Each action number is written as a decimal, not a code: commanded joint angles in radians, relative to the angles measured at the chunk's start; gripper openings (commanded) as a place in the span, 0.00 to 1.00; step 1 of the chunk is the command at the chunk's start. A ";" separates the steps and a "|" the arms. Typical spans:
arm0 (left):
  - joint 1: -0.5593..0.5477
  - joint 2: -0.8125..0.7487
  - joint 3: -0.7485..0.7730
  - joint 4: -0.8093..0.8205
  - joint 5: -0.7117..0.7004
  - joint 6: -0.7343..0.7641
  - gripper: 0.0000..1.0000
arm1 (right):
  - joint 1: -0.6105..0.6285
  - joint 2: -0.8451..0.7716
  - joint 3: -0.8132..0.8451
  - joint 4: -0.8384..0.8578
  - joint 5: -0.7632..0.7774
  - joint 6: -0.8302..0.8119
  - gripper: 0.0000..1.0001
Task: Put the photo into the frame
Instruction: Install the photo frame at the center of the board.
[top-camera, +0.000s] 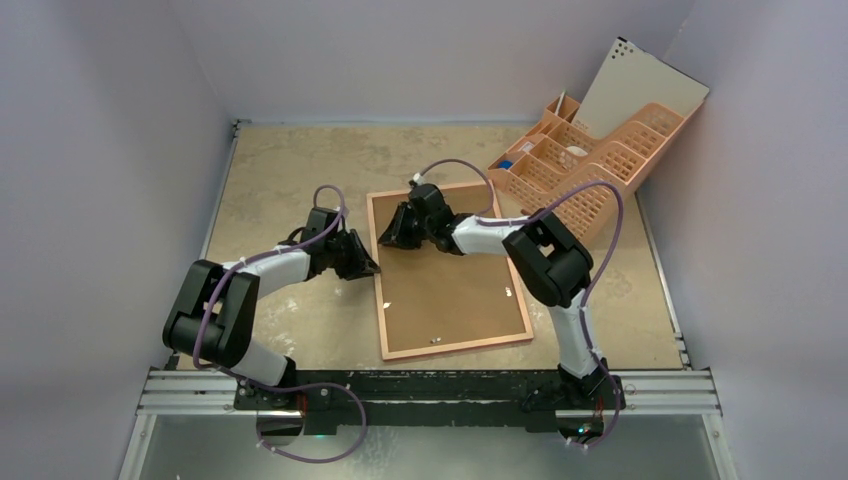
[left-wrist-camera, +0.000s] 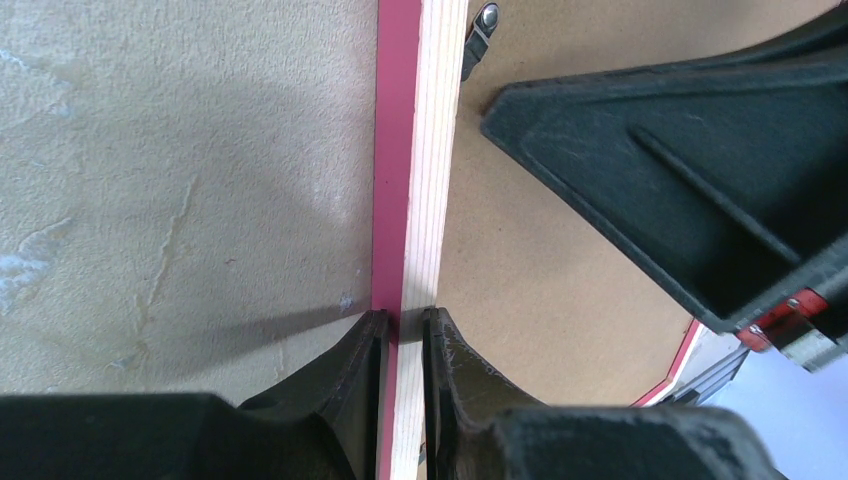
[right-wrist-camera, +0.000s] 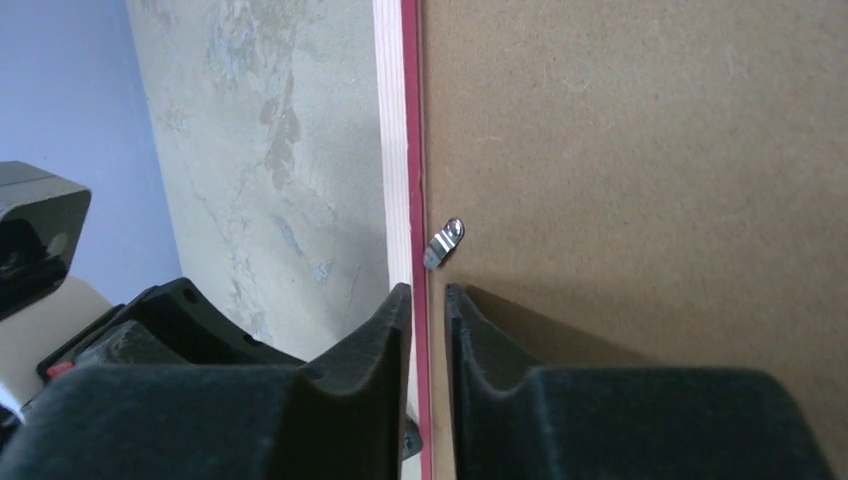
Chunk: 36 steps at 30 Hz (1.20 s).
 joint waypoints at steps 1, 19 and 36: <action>-0.004 0.045 -0.003 -0.018 -0.052 0.033 0.19 | 0.009 -0.090 -0.018 0.052 0.047 0.009 0.24; -0.004 0.045 -0.011 -0.024 -0.057 0.040 0.19 | 0.009 0.007 0.022 0.053 0.026 0.040 0.20; -0.003 0.044 -0.016 -0.024 -0.058 0.040 0.19 | 0.008 -0.045 -0.037 0.141 0.034 0.052 0.23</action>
